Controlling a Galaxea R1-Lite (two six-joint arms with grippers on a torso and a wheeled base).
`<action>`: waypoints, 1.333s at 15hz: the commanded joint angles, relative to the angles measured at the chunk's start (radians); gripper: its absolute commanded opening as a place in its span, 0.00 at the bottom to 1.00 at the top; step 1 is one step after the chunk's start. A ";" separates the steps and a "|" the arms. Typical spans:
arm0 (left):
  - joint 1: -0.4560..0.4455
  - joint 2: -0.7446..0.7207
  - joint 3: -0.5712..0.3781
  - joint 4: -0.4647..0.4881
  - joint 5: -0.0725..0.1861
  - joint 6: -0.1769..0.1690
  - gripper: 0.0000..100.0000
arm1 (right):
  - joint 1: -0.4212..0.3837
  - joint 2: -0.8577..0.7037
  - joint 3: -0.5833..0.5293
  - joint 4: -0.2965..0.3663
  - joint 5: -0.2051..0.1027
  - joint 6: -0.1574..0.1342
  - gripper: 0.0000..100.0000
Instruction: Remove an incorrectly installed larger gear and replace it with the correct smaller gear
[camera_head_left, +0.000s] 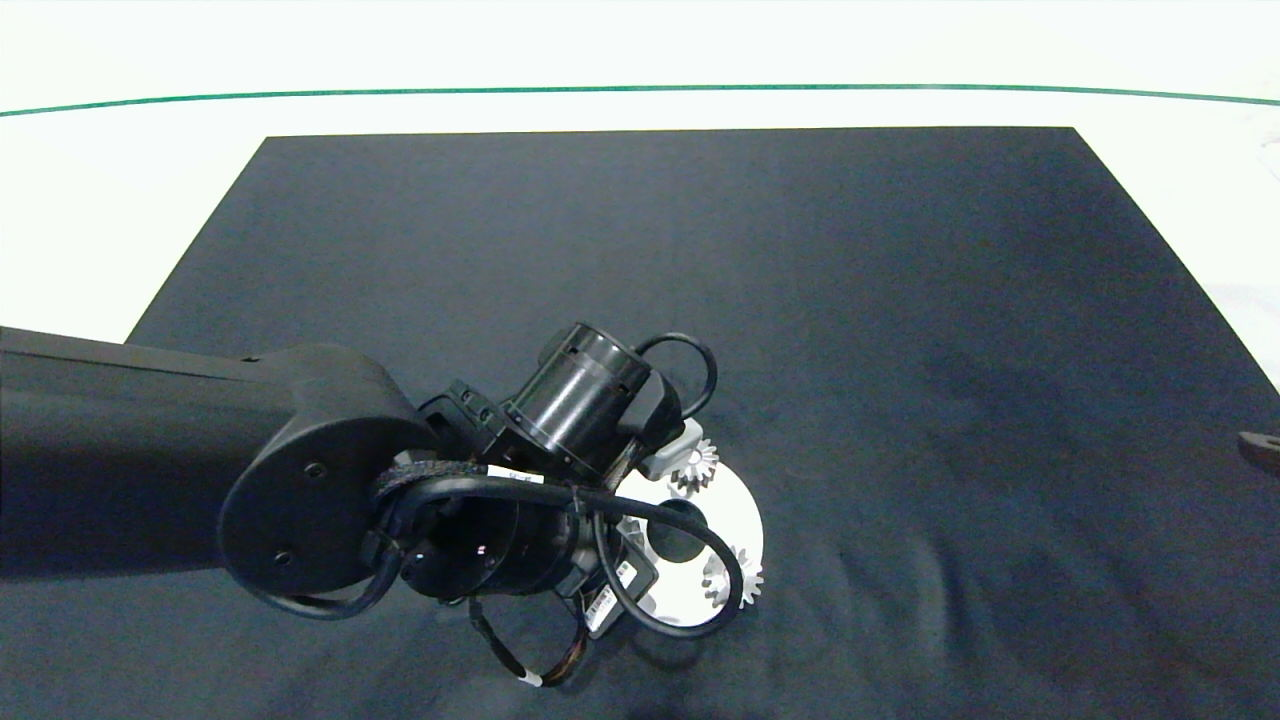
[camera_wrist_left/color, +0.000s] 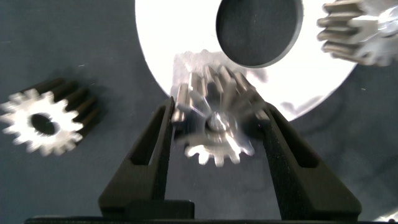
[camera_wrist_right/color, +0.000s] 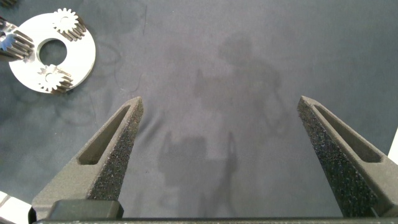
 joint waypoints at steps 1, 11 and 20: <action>-0.001 -0.059 0.017 0.004 0.004 0.002 0.25 | 0.001 0.000 0.000 0.002 0.001 -0.002 1.00; 0.000 -0.102 0.050 0.001 0.004 -0.034 0.25 | 0.000 0.024 0.043 -0.044 0.007 -0.019 1.00; -0.007 -0.103 0.050 -0.054 0.001 -0.083 0.25 | 0.000 0.187 0.061 -0.045 0.010 -0.013 1.00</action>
